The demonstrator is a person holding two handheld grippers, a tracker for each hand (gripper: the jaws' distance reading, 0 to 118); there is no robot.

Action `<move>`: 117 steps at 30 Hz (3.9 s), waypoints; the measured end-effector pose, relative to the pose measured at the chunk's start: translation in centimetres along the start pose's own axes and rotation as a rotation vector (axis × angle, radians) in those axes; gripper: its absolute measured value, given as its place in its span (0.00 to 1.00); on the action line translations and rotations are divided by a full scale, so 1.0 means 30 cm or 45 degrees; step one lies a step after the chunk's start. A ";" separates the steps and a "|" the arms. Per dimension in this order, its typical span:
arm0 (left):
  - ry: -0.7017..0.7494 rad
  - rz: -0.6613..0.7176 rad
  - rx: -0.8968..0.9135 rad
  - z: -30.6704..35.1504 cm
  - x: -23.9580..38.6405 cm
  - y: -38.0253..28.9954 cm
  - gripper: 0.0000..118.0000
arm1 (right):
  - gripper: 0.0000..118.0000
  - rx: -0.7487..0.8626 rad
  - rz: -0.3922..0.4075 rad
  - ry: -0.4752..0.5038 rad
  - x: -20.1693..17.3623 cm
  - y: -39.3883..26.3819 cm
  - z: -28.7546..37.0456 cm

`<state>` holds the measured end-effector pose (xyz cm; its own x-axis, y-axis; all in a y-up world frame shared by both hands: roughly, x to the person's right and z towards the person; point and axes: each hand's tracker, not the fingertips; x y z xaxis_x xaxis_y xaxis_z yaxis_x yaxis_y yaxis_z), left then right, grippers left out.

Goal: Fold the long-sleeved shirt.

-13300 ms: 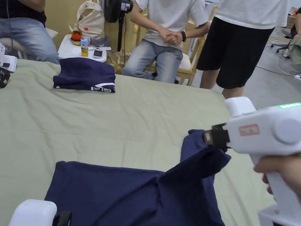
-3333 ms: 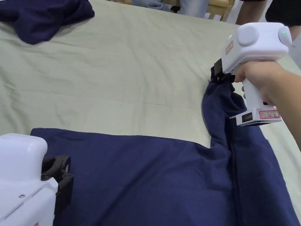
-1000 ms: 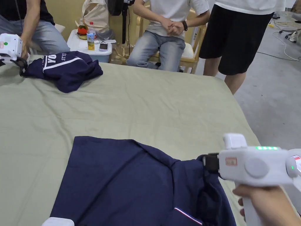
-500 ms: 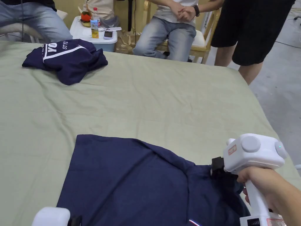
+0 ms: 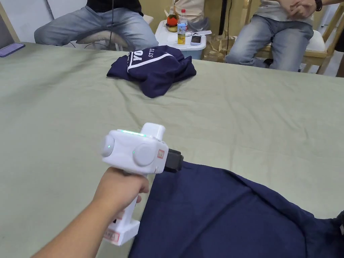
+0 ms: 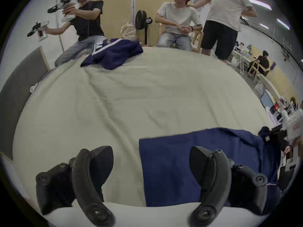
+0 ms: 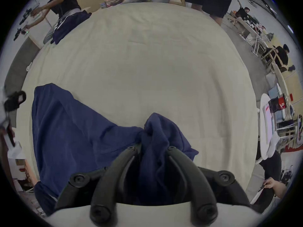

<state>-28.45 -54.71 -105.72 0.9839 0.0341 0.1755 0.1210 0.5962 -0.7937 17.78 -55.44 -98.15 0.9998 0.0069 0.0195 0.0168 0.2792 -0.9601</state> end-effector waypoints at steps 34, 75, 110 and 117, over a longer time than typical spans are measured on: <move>0.000 -0.070 0.180 0.663 0.094 -0.379 0.04 | 0.19 0.511 0.113 0.020 0.030 -0.437 0.508; 0.223 0.109 0.181 0.869 0.162 -1.068 0.87 | 0.98 0.480 -0.072 0.062 -0.112 -1.135 0.410; -0.302 0.322 -0.156 0.486 -0.114 -0.800 0.89 | 0.01 0.468 0.196 0.209 -0.419 -1.135 0.487; -0.262 0.193 -0.213 0.413 -0.041 -0.833 0.81 | 0.01 0.464 0.213 0.228 -0.436 -1.098 0.487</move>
<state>-34.31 -59.72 -78.87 0.9470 0.2850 0.1484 0.0113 0.4321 -0.9017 3.96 -50.72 -62.69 0.9752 -0.0769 -0.2077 -0.1189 0.6094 -0.7839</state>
